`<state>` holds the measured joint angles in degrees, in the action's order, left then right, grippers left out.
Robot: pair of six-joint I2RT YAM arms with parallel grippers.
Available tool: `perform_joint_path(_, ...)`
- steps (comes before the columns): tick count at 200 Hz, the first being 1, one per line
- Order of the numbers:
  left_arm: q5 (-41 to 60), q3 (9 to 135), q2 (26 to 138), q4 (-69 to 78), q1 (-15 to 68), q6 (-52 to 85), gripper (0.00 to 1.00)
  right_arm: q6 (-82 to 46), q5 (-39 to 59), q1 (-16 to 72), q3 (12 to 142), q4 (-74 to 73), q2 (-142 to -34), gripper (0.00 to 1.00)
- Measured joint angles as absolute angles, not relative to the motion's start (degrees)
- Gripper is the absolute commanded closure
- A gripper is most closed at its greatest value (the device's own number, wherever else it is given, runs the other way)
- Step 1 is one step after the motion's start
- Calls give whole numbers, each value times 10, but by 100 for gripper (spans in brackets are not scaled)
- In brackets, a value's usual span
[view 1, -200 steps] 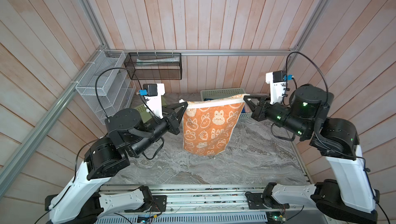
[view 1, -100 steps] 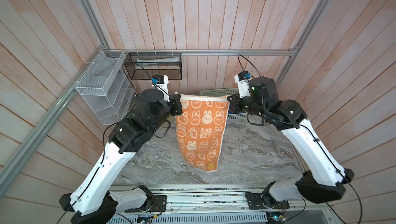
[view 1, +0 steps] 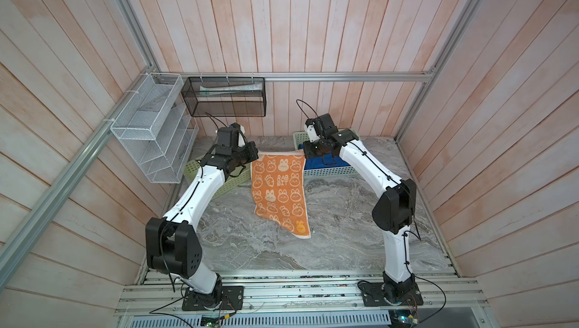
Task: Fold and stack the towels
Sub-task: 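Raise the orange towel high with both grippers, spreading it open, then lay the orange towel flat on the table, drawing both grippers toward the robot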
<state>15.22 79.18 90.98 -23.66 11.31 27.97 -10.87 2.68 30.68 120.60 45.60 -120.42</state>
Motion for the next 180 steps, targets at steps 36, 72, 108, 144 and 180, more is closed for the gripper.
perform_joint_path(36,171,731,868,-206,117,287,100,-101,11,314,1087,425,-1094,100)
perform_joint_path(72,166,672,680,-171,131,284,100,-84,-17,362,948,333,-892,100)
perform_joint_path(108,143,674,498,-138,167,270,100,-58,-75,463,923,267,-723,100)
perform_joint_path(144,147,709,425,-160,183,260,100,-48,-146,584,963,287,-664,100)
perform_joint_path(180,152,788,427,-227,183,254,100,-42,-243,673,994,320,-672,100)
